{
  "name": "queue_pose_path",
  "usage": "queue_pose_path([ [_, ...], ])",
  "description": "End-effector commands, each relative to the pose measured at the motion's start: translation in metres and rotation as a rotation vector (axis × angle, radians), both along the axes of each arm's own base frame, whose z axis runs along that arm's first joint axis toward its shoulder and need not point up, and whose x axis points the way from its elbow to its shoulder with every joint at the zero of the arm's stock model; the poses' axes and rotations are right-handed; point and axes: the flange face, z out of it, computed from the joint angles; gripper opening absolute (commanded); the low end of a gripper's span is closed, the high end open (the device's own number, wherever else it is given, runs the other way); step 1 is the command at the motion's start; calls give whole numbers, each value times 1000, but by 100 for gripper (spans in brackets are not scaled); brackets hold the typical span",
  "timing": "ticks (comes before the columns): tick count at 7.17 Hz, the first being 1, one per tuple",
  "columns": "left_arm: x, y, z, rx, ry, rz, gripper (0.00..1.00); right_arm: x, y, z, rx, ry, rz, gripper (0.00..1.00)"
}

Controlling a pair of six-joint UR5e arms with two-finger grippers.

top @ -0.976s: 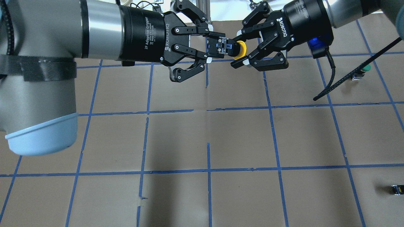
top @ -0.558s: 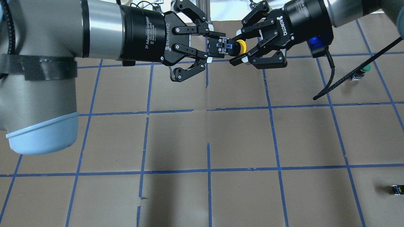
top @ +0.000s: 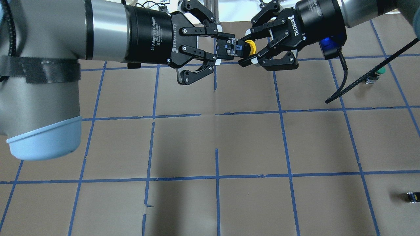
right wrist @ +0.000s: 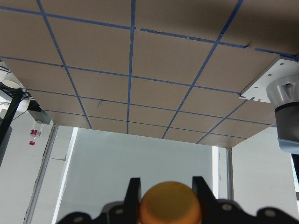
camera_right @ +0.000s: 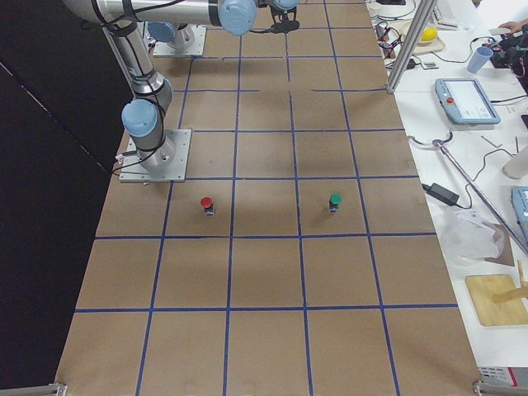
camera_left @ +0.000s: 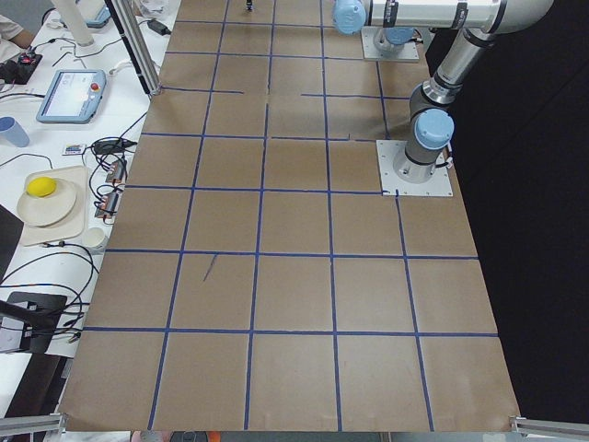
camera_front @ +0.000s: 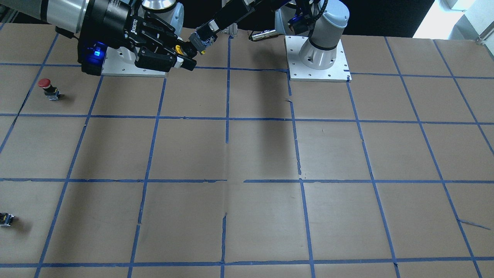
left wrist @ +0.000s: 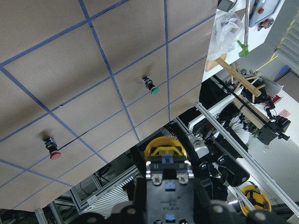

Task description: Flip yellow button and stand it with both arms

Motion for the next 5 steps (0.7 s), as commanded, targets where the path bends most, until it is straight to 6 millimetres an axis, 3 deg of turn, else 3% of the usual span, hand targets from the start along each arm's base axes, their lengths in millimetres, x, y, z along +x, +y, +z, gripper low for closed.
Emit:
queue_pose_path([
  [1,0,0,1,-1,-1,2,72,-1,0,0,0,2,-1,7],
  [2,-1,1,0,0,-2,-2,97,-1,0,0,1,4,-1,7],
  [5,-1,-1,-1,0,-2,-3,99,-4,-2,-1,-4,9,-2,7],
])
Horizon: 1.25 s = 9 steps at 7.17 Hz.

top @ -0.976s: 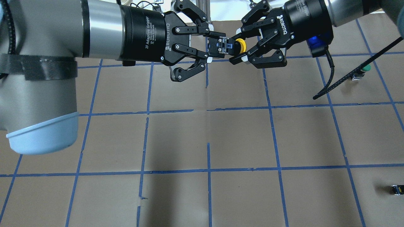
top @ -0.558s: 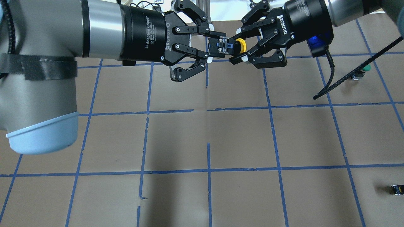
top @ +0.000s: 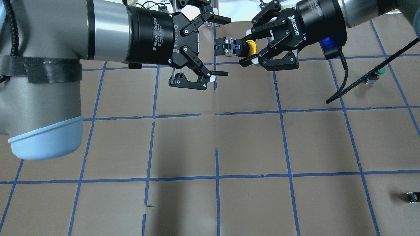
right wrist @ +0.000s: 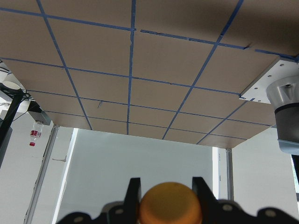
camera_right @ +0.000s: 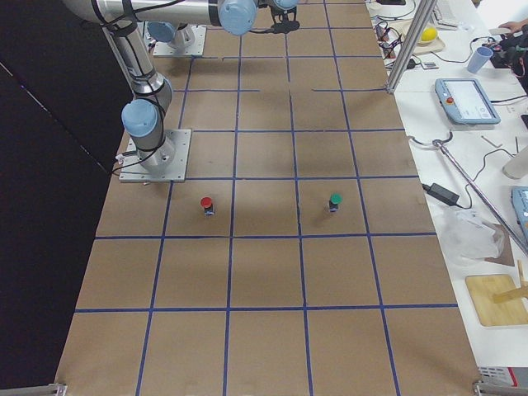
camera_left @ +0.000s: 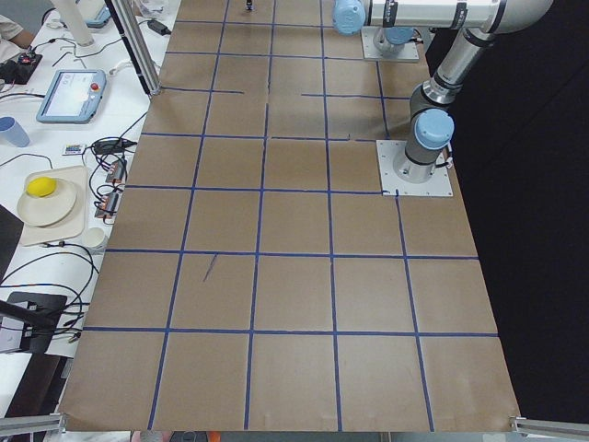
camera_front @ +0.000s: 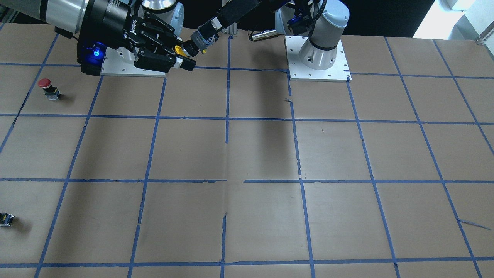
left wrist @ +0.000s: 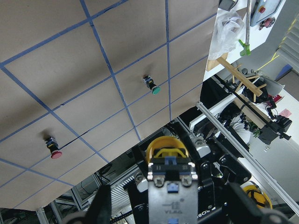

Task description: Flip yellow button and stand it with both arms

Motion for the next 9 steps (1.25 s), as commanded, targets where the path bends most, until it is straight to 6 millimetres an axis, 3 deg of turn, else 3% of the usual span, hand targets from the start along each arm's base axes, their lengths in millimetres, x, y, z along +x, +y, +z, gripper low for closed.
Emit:
queue_pose_path([
  [1,1,-1,5,-29,-6,-8,99,-27,-9,-1,-60,29,-15,7],
  [2,5,-5,15,-51,-3,2,99,-48,-10,-3,-165,100,37,7],
  [3,6,-11,25,-118,-25,-28,99,-56,-5,-5,-236,225,140,6],
  [4,5,-19,26,-177,-56,-62,98,-68,2,-13,-345,364,324,4],
  [5,8,-28,18,-253,-156,-85,98,-83,7,-24,-373,499,489,5],
  [6,10,-29,12,-282,-247,-147,98,-91,7,-22,-429,581,575,5],
  [9,37,-33,5,-384,-624,-419,98,-130,-3,-22,-442,952,739,3],
])
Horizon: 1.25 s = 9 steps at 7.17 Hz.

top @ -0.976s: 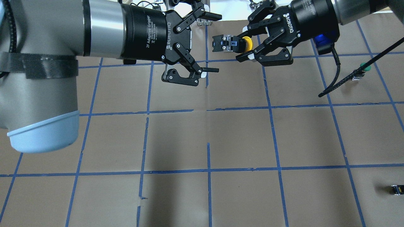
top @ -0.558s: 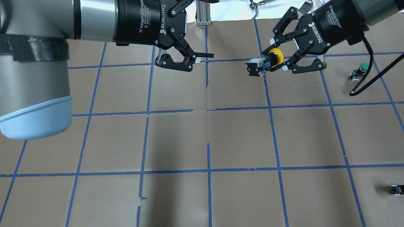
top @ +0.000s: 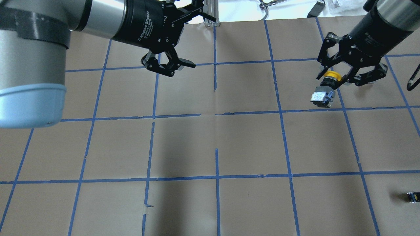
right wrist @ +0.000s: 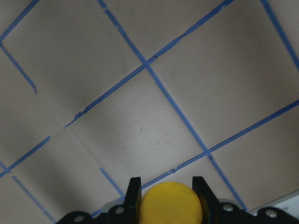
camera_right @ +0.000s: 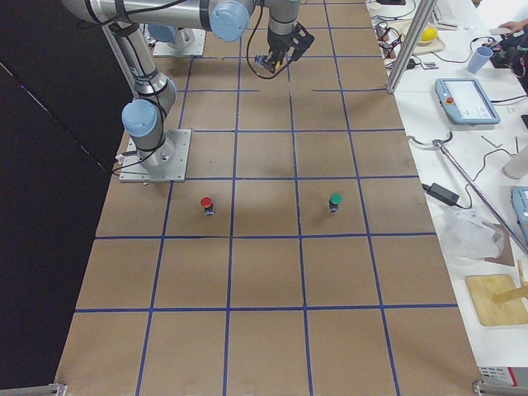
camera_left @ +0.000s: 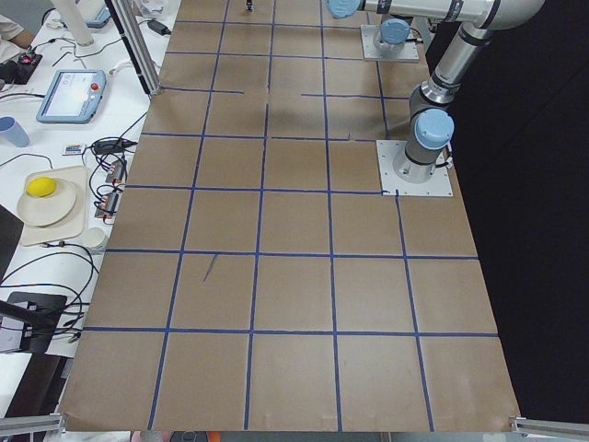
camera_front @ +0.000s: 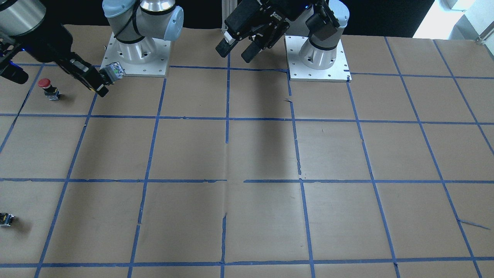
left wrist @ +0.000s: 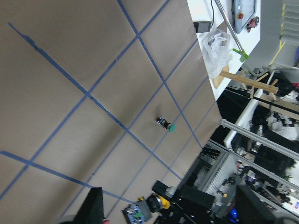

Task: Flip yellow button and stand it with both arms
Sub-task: 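Carry the button away with the right gripper while the left arm withdraws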

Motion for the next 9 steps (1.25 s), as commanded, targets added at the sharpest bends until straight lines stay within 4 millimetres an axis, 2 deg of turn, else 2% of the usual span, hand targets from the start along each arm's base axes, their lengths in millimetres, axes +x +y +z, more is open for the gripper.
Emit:
queue_pose_path([
  [1,39,-6,-15,-61,-361,-221,98,-31,-9,-9,-83,290,16,3],
  [2,62,-15,-22,-59,-471,-307,98,-40,-8,-36,-127,373,30,3],
  [3,79,-42,-54,-40,-619,-459,98,-41,-5,-48,-210,413,68,3],
  [4,75,-59,-56,-32,-675,-507,98,-44,4,-56,-214,449,55,3],
  [6,81,-77,-37,-37,-762,-672,99,-64,6,-72,-250,522,9,3],
  [8,90,-74,-31,-44,-823,-759,99,-71,18,-103,-336,620,4,3],
  [9,90,-68,-32,-41,-822,-760,99,-75,23,-108,-374,651,-14,3],
])
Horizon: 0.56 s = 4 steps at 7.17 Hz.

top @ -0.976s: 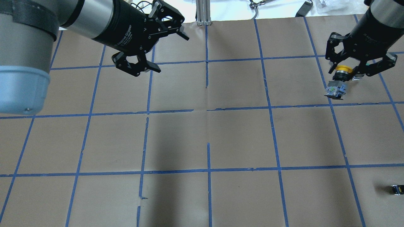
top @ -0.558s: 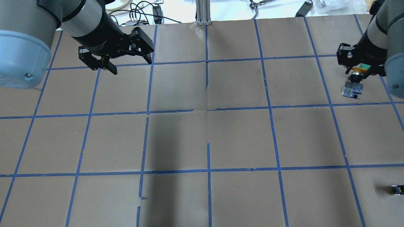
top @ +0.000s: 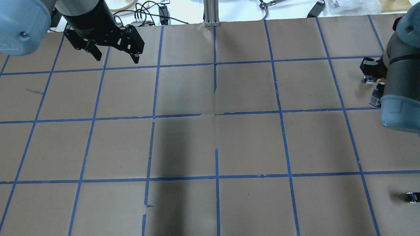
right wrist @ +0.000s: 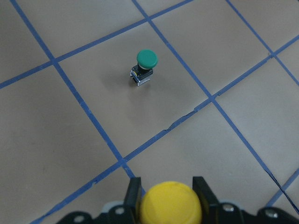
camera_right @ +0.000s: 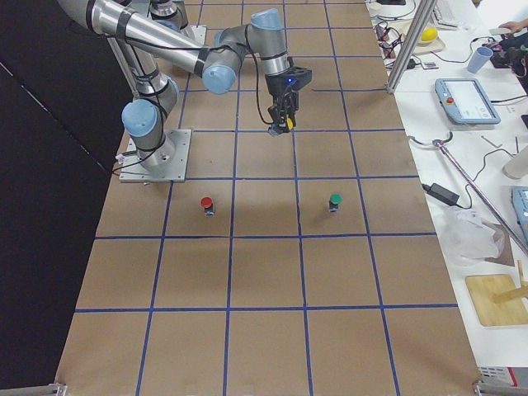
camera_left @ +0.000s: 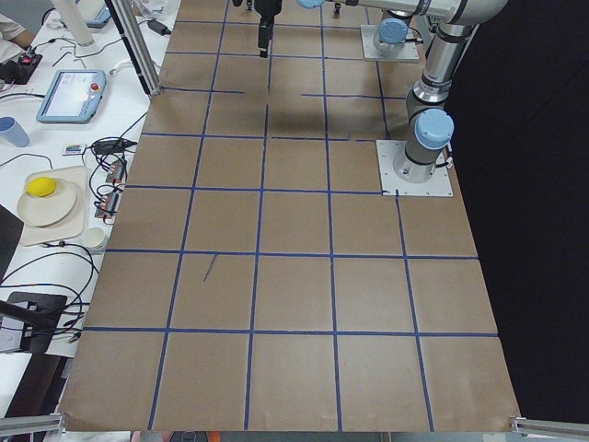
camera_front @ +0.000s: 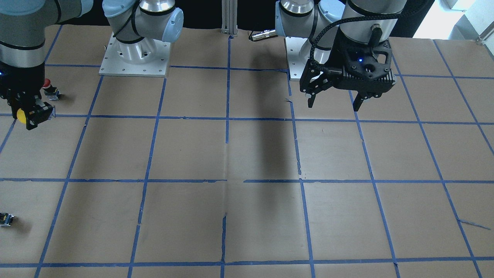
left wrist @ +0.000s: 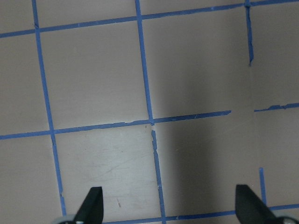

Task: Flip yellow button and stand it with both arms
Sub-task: 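Lower the button upright onto the table with the right gripper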

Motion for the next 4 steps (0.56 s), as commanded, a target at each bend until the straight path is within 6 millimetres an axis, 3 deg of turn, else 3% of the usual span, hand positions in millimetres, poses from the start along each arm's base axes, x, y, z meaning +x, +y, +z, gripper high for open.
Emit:
queue_pose_path([
  [1,1,7,-1,7,-8,-16,100,-10,9,-14,-63,59,-27,3],
  [4,0,7,-1,7,-5,-10,100,-21,2,-21,-93,74,-52,4],
])
